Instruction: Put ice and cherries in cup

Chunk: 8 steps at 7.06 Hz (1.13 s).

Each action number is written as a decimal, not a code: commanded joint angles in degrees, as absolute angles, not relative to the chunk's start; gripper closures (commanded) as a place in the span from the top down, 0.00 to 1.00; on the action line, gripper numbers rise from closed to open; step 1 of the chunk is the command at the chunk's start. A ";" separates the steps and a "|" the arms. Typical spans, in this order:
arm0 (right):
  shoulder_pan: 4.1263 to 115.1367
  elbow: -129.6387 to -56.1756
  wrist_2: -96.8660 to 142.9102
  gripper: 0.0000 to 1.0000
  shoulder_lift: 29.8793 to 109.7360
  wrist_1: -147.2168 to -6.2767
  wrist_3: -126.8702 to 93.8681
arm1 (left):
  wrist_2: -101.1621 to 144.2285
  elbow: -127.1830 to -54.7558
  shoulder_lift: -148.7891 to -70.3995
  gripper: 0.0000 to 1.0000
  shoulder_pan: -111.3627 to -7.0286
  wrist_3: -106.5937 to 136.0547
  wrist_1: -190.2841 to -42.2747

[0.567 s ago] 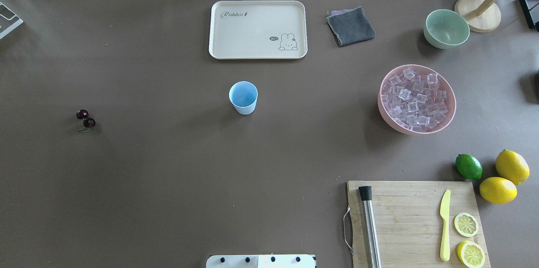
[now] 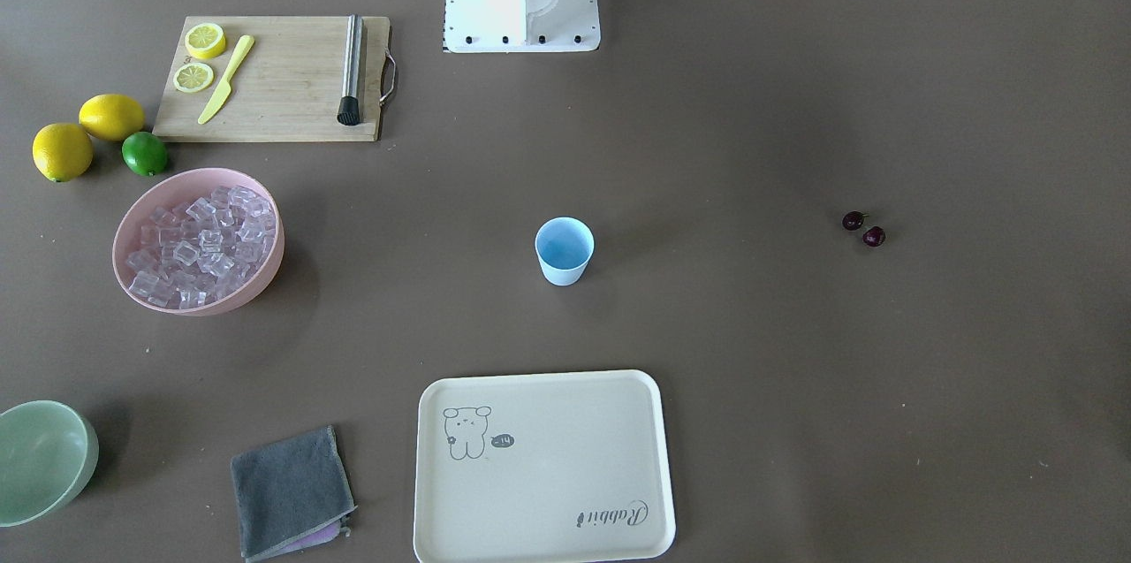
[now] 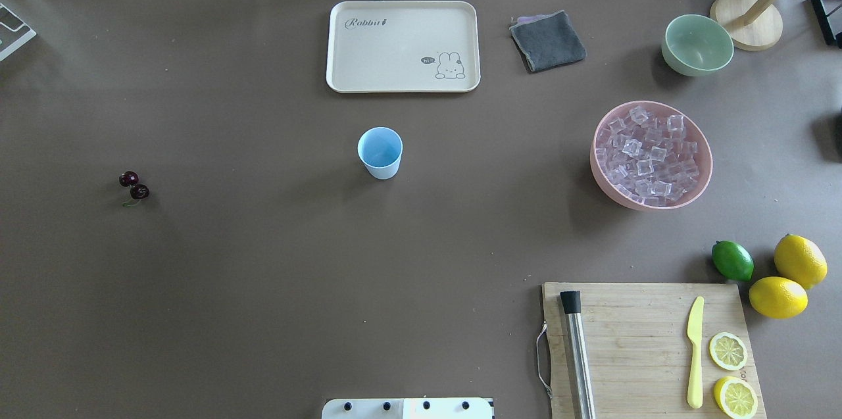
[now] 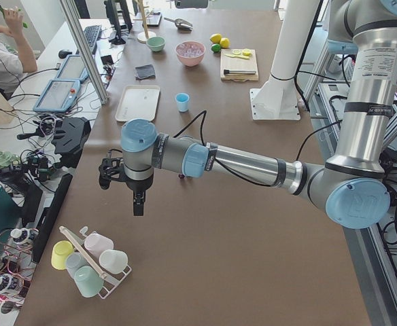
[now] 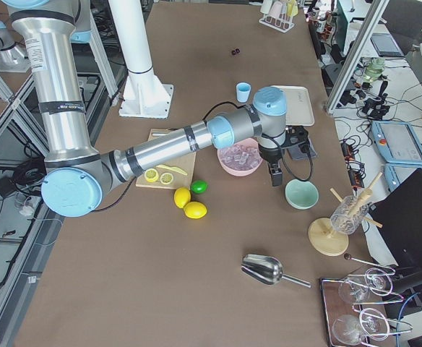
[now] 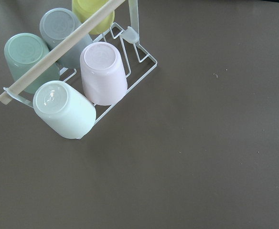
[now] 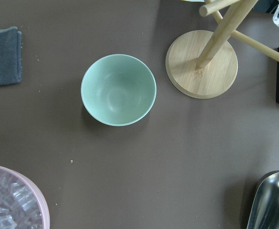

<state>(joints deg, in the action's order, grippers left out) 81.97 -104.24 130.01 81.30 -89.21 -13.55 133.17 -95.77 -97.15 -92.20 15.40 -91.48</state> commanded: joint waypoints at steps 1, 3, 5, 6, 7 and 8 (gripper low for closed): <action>82.00 -104.41 130.08 1.00 81.21 -89.21 -13.62 | 132.36 -95.54 -97.29 0.98 -92.11 15.38 -91.50; 82.00 -103.89 130.08 1.00 81.04 -89.21 -13.54 | 132.62 -94.23 -97.29 0.98 -91.76 15.47 -90.97; 82.00 -103.80 129.56 1.00 81.12 -89.21 -13.10 | 132.80 -94.39 -98.16 0.98 -91.67 15.47 -86.70; 81.91 -103.97 129.64 1.00 81.12 -89.30 -13.79 | 132.89 -94.05 -102.61 0.98 -91.58 15.38 -78.57; 80.52 -103.63 129.55 1.00 80.77 -89.30 -17.02 | 132.89 -95.00 -103.61 0.98 -91.67 15.29 -76.14; 79.12 -103.54 129.55 1.00 79.21 -89.82 -17.49 | 132.89 -95.18 -103.54 0.98 -91.58 15.29 -76.29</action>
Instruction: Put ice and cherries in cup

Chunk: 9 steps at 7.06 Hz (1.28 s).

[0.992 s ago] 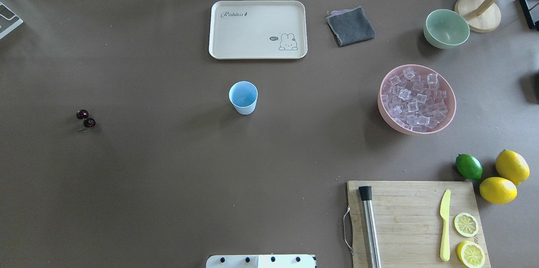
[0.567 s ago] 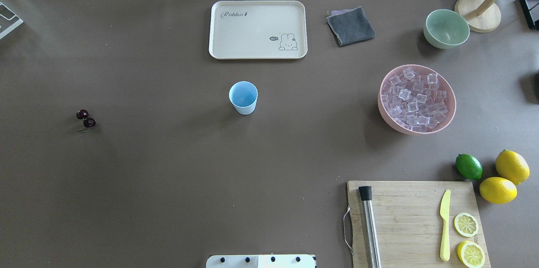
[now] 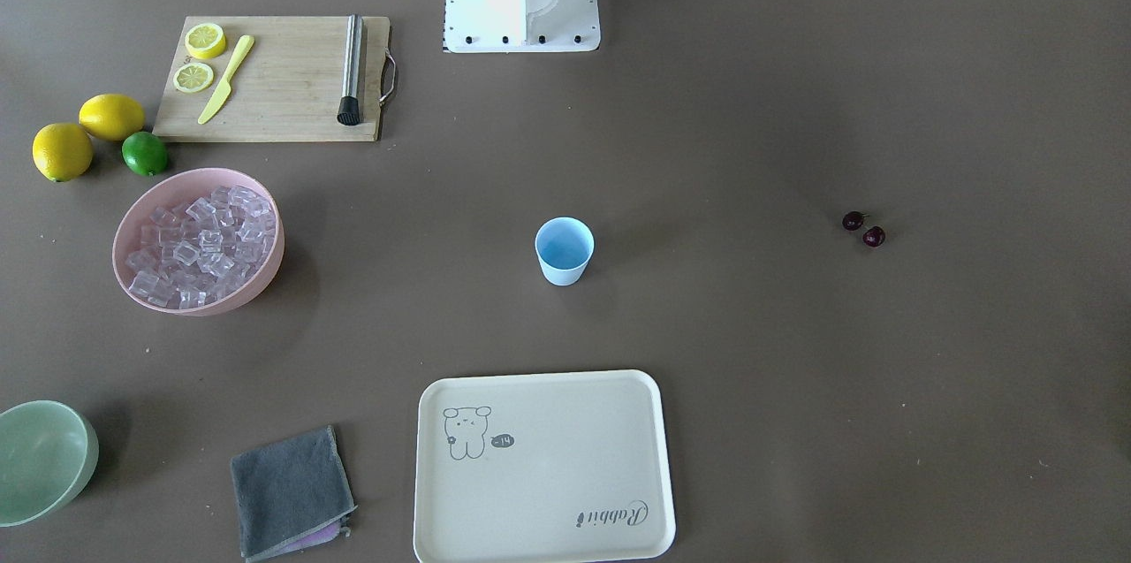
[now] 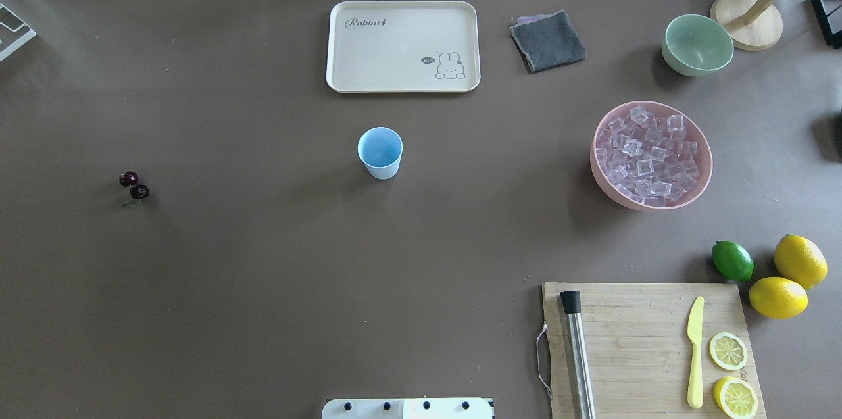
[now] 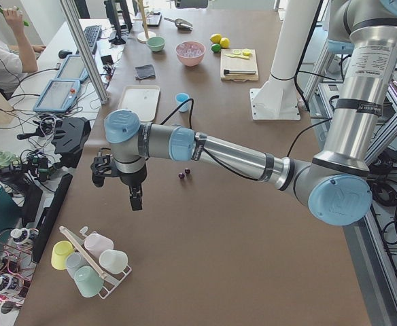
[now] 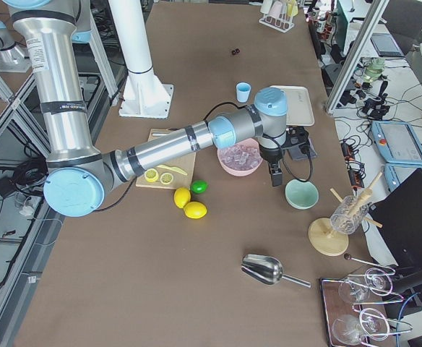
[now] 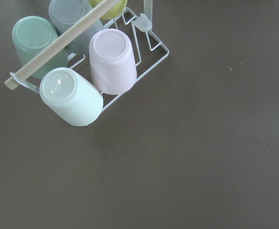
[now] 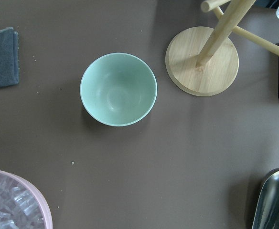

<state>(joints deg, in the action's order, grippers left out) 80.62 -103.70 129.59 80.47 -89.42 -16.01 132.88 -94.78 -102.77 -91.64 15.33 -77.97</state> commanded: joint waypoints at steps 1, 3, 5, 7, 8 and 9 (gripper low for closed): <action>78.23 -103.71 129.55 1.00 79.28 -89.39 -17.49 | 132.98 -95.45 -103.54 0.98 -91.58 15.29 -76.38; 75.16 -104.42 127.99 1.00 75.79 -85.89 -17.31 | 132.71 -95.10 -103.88 0.98 -91.23 15.47 -78.21; 71.13 -104.06 126.57 1.00 75.33 -85.00 -18.88 | 132.98 -95.53 -103.19 0.98 -91.14 15.73 -79.28; 63.85 -104.32 121.77 1.00 72.00 -82.88 -28.59 | 132.89 -95.36 -103.18 0.98 -91.14 15.65 -79.28; 59.55 -104.94 117.99 0.99 72.07 -82.88 -33.70 | 132.63 -95.01 -103.27 0.98 -91.06 15.56 -79.36; 55.76 -105.03 113.51 0.99 72.24 -82.88 -37.40 | 132.63 -94.84 -103.45 0.98 -90.88 15.64 -79.71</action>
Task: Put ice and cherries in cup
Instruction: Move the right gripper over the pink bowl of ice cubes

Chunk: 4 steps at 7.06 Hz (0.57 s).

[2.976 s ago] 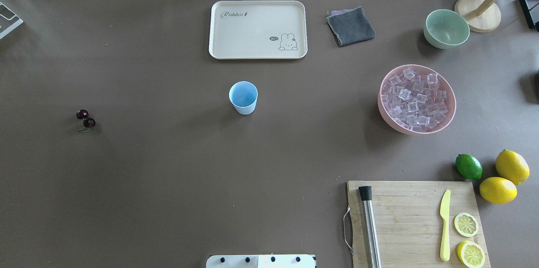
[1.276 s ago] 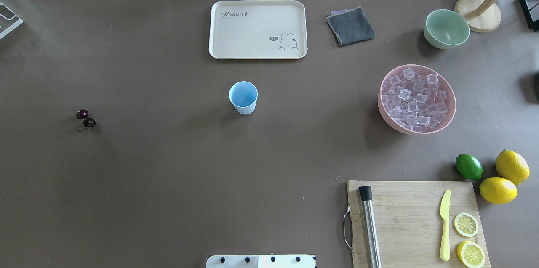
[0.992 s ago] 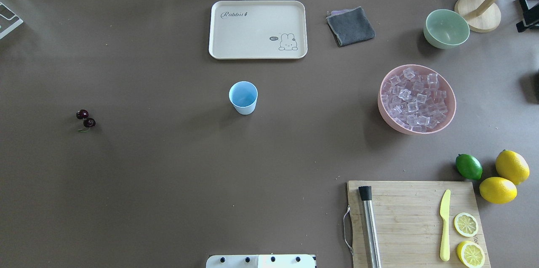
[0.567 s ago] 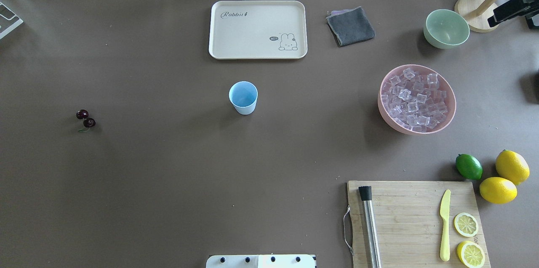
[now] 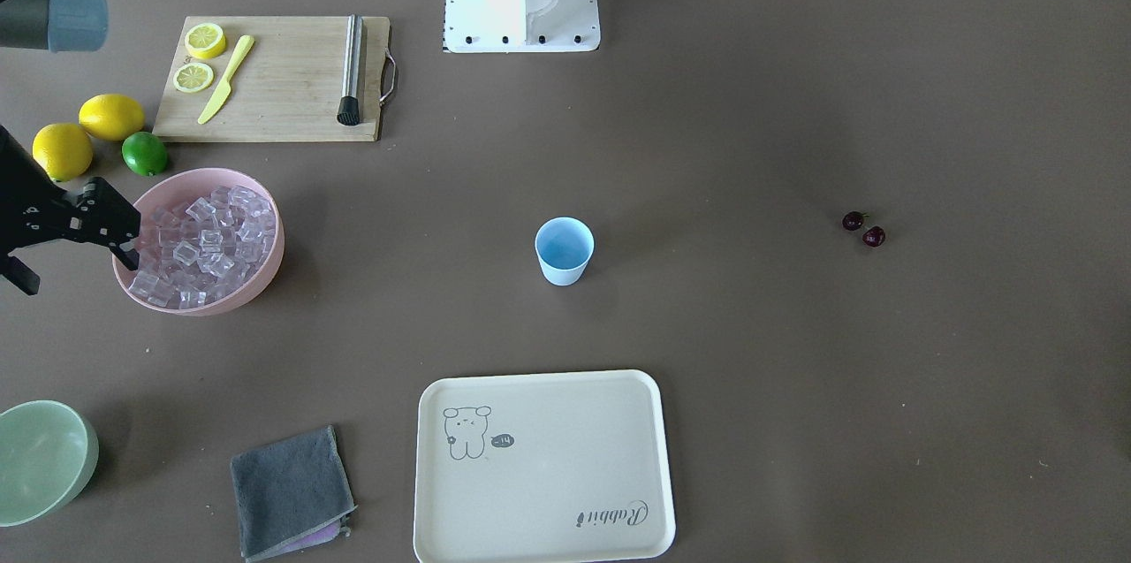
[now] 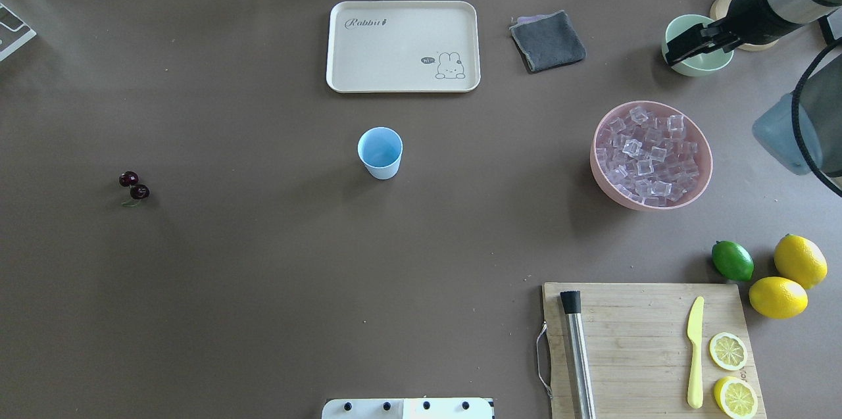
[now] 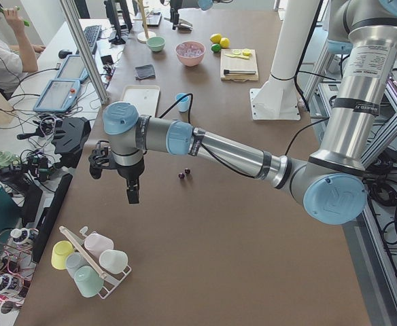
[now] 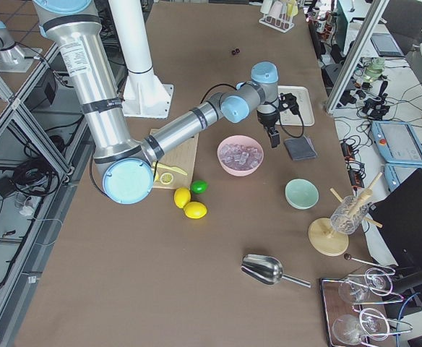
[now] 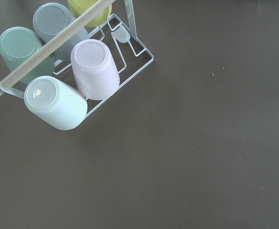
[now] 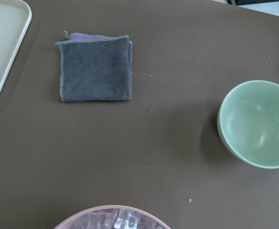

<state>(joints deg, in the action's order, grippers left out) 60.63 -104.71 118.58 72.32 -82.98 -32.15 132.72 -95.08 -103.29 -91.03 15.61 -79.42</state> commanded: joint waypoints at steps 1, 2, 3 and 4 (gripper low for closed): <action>52.85 -105.03 110.07 0.99 73.03 -82.88 -40.05 | 132.54 -94.92 -103.27 0.98 -90.36 15.82 -81.28; 51.69 -105.03 108.73 0.99 74.08 -82.88 -42.34 | 132.54 -95.01 -103.27 0.98 -90.35 16.08 -81.65; 50.64 -105.03 108.29 0.99 75.83 -82.36 -42.54 | 132.54 -95.27 -103.27 0.98 -90.35 16.08 -81.74; 48.45 -104.77 107.93 0.99 77.33 -80.70 -42.54 | 132.54 -95.53 -103.36 0.98 -90.35 16.08 -81.74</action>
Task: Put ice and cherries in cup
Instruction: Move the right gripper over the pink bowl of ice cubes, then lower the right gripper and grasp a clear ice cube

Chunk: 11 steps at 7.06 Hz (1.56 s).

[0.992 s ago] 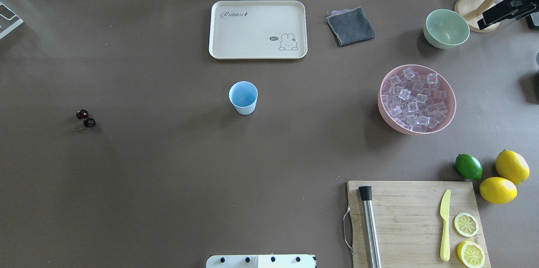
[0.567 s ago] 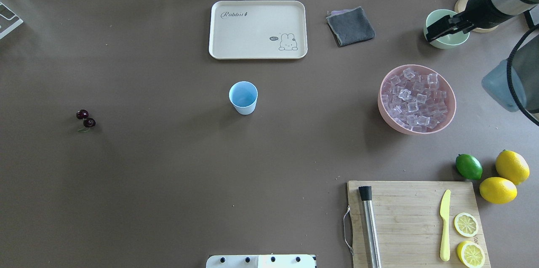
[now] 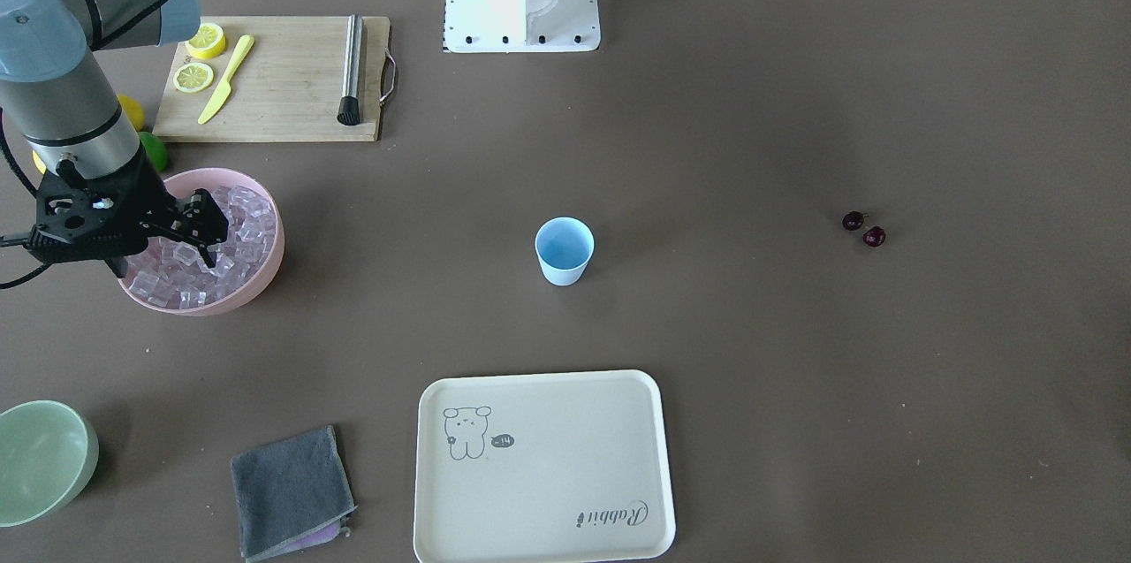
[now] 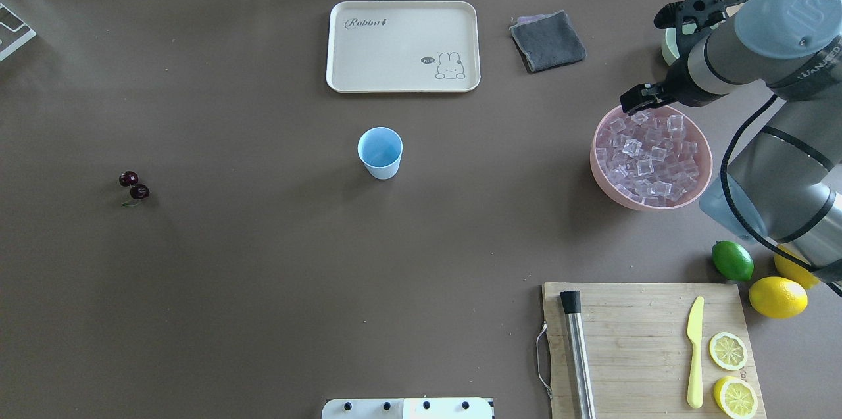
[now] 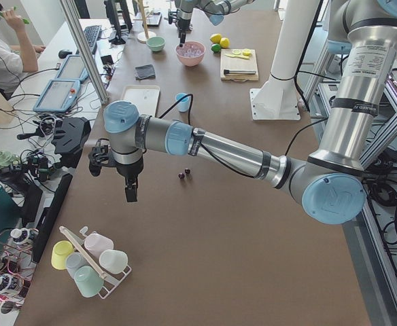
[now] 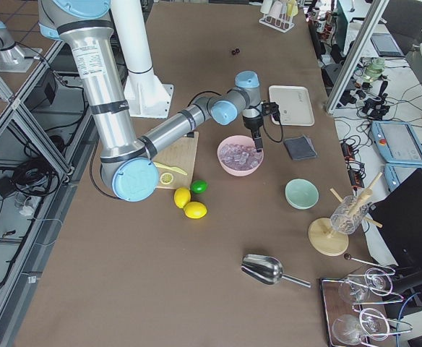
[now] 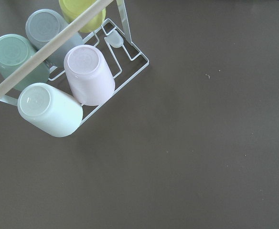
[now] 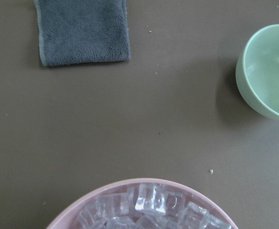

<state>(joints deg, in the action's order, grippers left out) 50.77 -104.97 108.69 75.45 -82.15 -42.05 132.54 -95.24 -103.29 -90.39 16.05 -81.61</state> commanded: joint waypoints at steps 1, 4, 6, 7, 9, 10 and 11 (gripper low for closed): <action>46.95 -104.85 107.06 0.99 78.13 -80.42 -42.02 | 132.54 -95.54 -103.71 0.98 -90.26 16.08 -81.74; 44.83 -104.85 105.65 0.96 79.62 -80.42 -41.92 | 132.54 -95.36 -103.36 0.98 -90.09 16.08 -83.75; 44.13 -104.42 105.64 0.72 79.54 -80.42 -41.75 | 132.54 -95.36 -103.27 0.98 -89.65 16.08 -83.76; 44.03 -104.50 105.64 0.60 79.28 -80.42 -41.84 | 132.54 -95.36 -103.18 0.98 -89.56 16.08 -83.76; 44.03 -104.59 105.29 0.00 78.93 -80.42 -41.84 | 132.54 -95.54 -102.57 0.98 -89.56 16.08 -83.85; 43.95 -104.94 104.77 0.00 78.58 -80.42 -41.84 | 132.54 -95.62 -102.22 0.98 -89.56 16.17 -83.85; 43.95 -105.03 104.50 0.00 78.40 -80.42 -41.92 | 132.54 -95.80 -101.43 0.98 -89.56 16.08 -83.93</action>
